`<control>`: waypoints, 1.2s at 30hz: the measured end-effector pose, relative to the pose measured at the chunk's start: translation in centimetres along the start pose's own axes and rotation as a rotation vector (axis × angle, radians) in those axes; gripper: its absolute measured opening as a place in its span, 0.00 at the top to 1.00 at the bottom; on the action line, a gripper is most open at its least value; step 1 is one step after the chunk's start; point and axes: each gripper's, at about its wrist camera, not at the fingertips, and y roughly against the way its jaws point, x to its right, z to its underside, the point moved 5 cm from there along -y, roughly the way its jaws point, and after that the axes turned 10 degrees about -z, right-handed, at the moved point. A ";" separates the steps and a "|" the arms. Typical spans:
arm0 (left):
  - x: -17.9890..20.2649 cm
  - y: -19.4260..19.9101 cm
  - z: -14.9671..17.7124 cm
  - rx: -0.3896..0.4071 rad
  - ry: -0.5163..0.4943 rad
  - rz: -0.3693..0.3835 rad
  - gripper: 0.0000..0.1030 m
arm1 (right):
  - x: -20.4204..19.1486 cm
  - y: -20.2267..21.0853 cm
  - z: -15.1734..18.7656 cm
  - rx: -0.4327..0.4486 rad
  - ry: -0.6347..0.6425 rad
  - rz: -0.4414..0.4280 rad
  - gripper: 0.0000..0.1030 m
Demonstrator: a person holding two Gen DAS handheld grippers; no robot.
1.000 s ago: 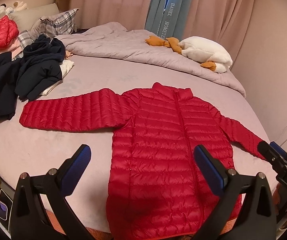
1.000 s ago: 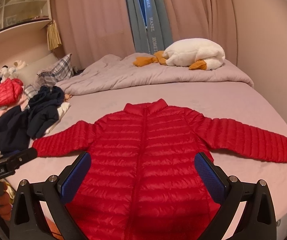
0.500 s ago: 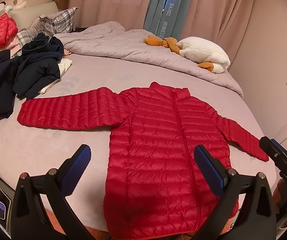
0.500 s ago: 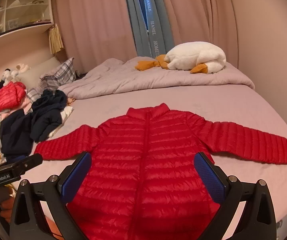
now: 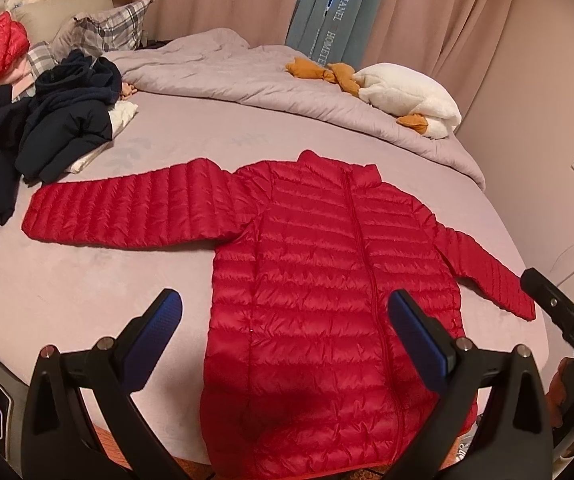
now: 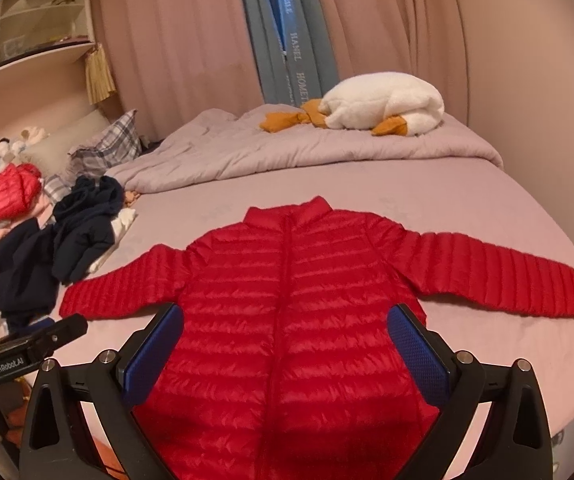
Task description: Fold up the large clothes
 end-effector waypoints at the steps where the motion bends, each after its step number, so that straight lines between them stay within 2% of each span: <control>1: 0.0 -0.2 0.1 -0.006 0.000 0.004 0.00 | 0.3 -0.1 0.0 -0.005 -0.012 0.004 0.09; 10: 0.0 -1.7 0.6 -0.044 -0.002 0.009 0.00 | 1.5 0.0 0.2 -0.008 -0.057 0.033 0.09; 16: 0.1 -3.8 1.9 -0.097 -0.011 0.003 0.00 | 3.6 0.0 0.0 0.005 -0.131 0.038 0.24; 17: 0.0 -4.1 2.2 -0.107 -0.013 0.002 0.00 | 4.5 0.1 -0.2 0.014 -0.157 0.035 0.30; 20: -0.3 -5.6 3.4 -0.139 -0.012 -0.006 0.01 | 8.5 1.2 -0.9 0.058 -0.262 0.042 0.38; 22: -0.5 -6.3 4.1 -0.147 -0.010 -0.008 0.01 | 12.2 2.4 -1.3 0.096 -0.354 0.082 0.39; 26: -0.4 -7.9 5.2 -0.172 -0.014 -0.002 0.01 | 21.2 5.2 -0.9 0.175 -0.531 0.234 0.47; 27: -0.4 -8.5 5.7 -0.189 -0.010 0.000 0.01 | 24.1 5.8 -0.3 0.182 -0.579 0.282 0.47; 29: -0.2 -9.5 6.5 -0.221 -0.001 0.003 0.01 | 28.0 6.3 0.9 0.187 -0.656 0.325 0.49; 32: -0.1 -10.8 7.7 -0.272 0.011 0.006 0.02 | 33.0 5.9 3.6 0.183 -0.780 0.333 0.52; 36: -0.4 -12.2 9.1 -0.326 0.016 -0.012 0.03 | 37.3 3.7 7.5 0.143 -0.931 0.360 0.54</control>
